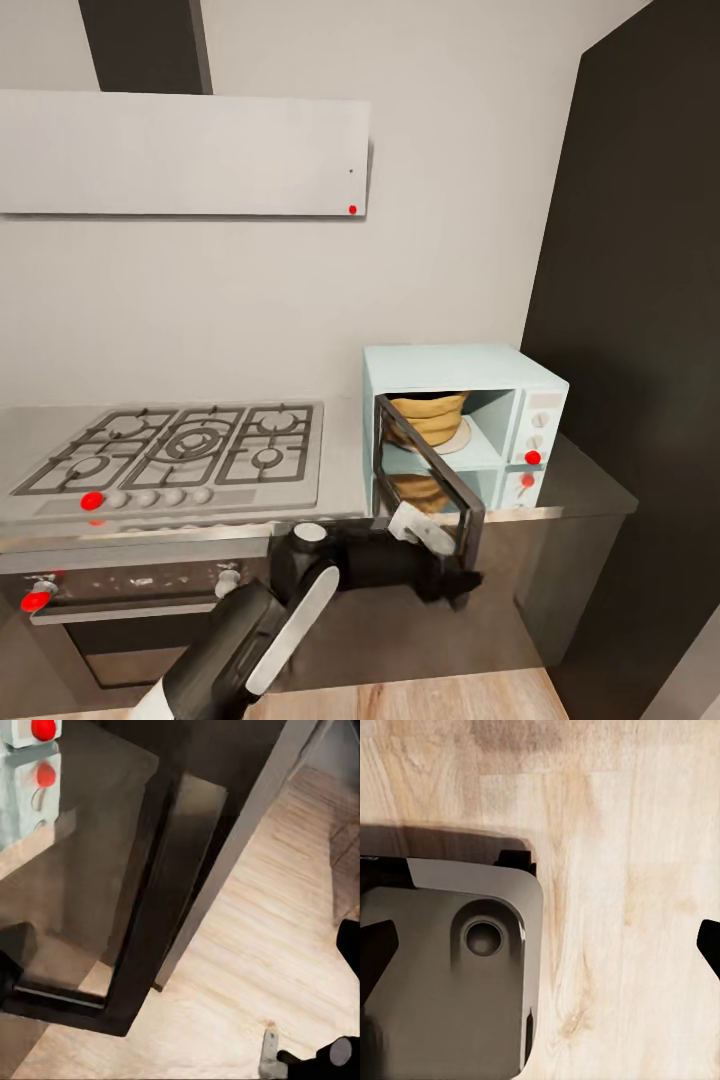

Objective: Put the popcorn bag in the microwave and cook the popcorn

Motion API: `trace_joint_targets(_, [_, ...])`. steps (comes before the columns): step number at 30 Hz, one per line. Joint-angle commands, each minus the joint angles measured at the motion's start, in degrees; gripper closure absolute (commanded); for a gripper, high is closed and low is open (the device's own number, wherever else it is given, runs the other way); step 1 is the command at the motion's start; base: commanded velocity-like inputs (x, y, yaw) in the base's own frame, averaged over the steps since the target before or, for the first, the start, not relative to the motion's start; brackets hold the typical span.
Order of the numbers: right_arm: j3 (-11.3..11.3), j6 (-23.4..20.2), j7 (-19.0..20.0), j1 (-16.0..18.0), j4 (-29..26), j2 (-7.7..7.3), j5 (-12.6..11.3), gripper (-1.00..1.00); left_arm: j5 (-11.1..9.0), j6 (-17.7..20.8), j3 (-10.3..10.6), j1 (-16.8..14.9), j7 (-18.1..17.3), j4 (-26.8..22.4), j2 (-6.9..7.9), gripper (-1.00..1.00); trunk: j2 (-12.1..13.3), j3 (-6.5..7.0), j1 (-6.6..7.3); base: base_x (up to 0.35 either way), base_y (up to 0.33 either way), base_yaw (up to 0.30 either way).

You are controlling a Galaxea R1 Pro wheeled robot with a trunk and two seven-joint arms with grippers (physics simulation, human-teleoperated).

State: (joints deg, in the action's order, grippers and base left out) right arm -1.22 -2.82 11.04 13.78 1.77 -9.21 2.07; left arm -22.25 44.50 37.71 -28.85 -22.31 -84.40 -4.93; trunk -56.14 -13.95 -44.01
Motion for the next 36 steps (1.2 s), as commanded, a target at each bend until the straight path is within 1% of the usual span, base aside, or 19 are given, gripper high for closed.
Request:
trace_joint_targets(1, [-0.1, 0.0, 0.1, 0.1, 0.1, -0.02, 0.2, -1.00, -0.5, 0.3, -0.5, 0.0, -0.2, -0.5, 2.19, -1.00, -0.1, -0.07, 0.00, 0.000, 0.000, 0.000])
trace_joint_targets(2, [-0.1, 0.0, 0.1, 0.0, 0.1, -0.02, 0.2, -1.00, -0.5, 0.4, -0.9, 0.0, -0.2, -0.9, 2.96, -1.00, -0.1, -0.07, 0.00, 0.000, 0.000, 0.000])
trace_joint_targets(3, [-0.1, 0.1, 0.1, 0.0, 0.1, -0.02, 0.2, -1.00, -0.6, 0.6, -1.9, 0.0, -0.3, -1.5, 4.06, -1.00, -0.1, -0.07, 0.00, 0.000, 0.000, 0.000])
trace_joint_targets(4, [-0.1, 0.1, 0.1, 0.1, 0.1, -0.02, 0.2, -1.00, -0.6, 1.5, -3.4, -0.1, -0.3, -1.9, 4.89, -1.00, -0.1, -0.07, 0.00, 0.000, 0.000, 0.000])
trace_joint_targets(5, [-0.1, 0.1, 0.1, 0.1, 0.1, -0.02, 0.2, -1.00, -0.6, 3.0, -4.8, -0.1, -0.3, -2.1, 5.34, -1.00, -0.1, -0.07, 0.00, 0.000, 0.000, 0.000])
trace_joint_targets(6, [-0.1, 0.1, 0.1, 0.1, 0.1, -0.02, 0.2, -1.00, -0.5, 4.6, -5.6, -0.1, -0.3, -2.2, 5.57, -1.00, -0.1, -0.07, 0.00, 0.000, 0.000, 0.000])
trace_joint_targets(7, [-0.1, 0.1, 0.1, 0.1, 0.1, -0.02, 0.2, -1.00, -0.4, 5.3, -6.0, -0.1, -0.2, -2.2, 5.66, -1.00, -0.1, -0.07, 0.00, 0.000, 0.000, 0.000])
trace_joint_targets(10, [-0.1, 0.1, 0.1, 0.1, 0.1, -0.04, 0.2, -1.00, -0.1, 6.3, -6.4, 0.0, 0.0, -2.2, 5.66, -1.00, -0.1, -0.07, 0.00, 0.000, 0.000, 0.000])
trace_joint_targets(14, [-0.1, 0.1, 0.1, 0.0, 0.1, -0.10, 0.1, -1.00, 0.1, 6.0, -5.9, 0.0, 0.5, -1.6, 5.22, -1.00, -0.1, -0.07, 0.00, 0.000, 0.000, 0.000])
trace_joint_targets(15, [-0.1, 0.1, 0.2, 0.1, 0.1, -0.10, 0.2, -1.00, 0.1, 5.9, -5.9, 0.0, 0.5, -1.5, 4.82, -1.00, -0.1, -0.07, 0.00, 0.000, 0.000, 0.000])
trace_joint_targets(18, [-0.1, 0.1, 0.2, 0.0, 0.1, -0.11, 0.2, -1.00, 0.1, 3.2, -5.8, -0.1, 0.5, -1.2, 2.54, -1.00, -0.1, -0.07, 0.00, 0.002, 0.000, 0.000])
trace_joint_targets(19, [-0.1, 0.1, 0.2, 0.0, 0.1, -0.11, 0.2, -1.00, 0.1, 2.6, -5.7, 0.0, 0.5, -1.2, 2.18, -1.00, -0.1, -0.07, 0.00, 0.052, 0.000, 0.000])
trace_joint_targets(20, [-0.1, 0.1, 0.2, 0.0, 0.1, -0.09, 0.2, -1.00, 0.1, 2.0, -5.3, -0.1, 0.5, -1.1, 1.66, -1.00, -0.1, -0.07, 0.00, 0.173, 0.000, 0.000])
trace_joint_targets(21, [-0.1, 0.1, 0.2, 0.0, 0.1, -0.05, 0.2, -1.00, 0.2, 1.7, -4.2, -0.1, 0.5, -0.7, 1.01, -1.00, -0.1, -0.07, 0.00, 0.261, 0.000, 0.000])
trace_joint_targets(22, [-0.1, 0.1, 0.2, 0.0, 0.1, -0.03, 0.2, -1.00, 0.2, 1.6, -3.5, 0.0, 0.6, -0.6, 0.78, -1.00, -0.1, -0.07, 0.00, 0.291, 0.000, 0.000])
trace_joint_targets(25, [-0.1, 0.1, 0.3, 0.0, 0.1, -0.02, 0.2, -1.00, 0.3, 1.5, -2.9, 0.0, 0.6, -0.4, 0.57, -1.00, -0.1, -0.07, 0.00, 0.311, 0.000, 0.000])
trace_joint_targets(30, [-0.1, 0.0, 0.3, 0.0, 0.1, -0.02, 0.2, -1.00, 0.3, 1.4, -2.8, -0.1, 0.6, -0.3, 0.42, -1.00, -0.1, -0.07, 0.00, 0.320, 0.000, 0.000])
trace_joint_targets(33, [-0.1, 0.0, 0.2, 0.1, 0.1, -0.09, 0.2, -1.00, 0.3, 1.4, -2.8, 0.0, 0.7, -0.3, 0.28, -1.00, -0.1, -0.07, 0.00, 0.113, 0.000, 0.000])
trace_joint_targets(36, [-0.1, 0.1, 0.2, 0.0, 0.1, -0.11, 0.2, -1.00, 0.2, 1.4, -2.8, 0.0, 0.7, -0.3, -0.22, -1.00, -0.1, -0.07, 0.00, 0.014, 0.000, 0.000])
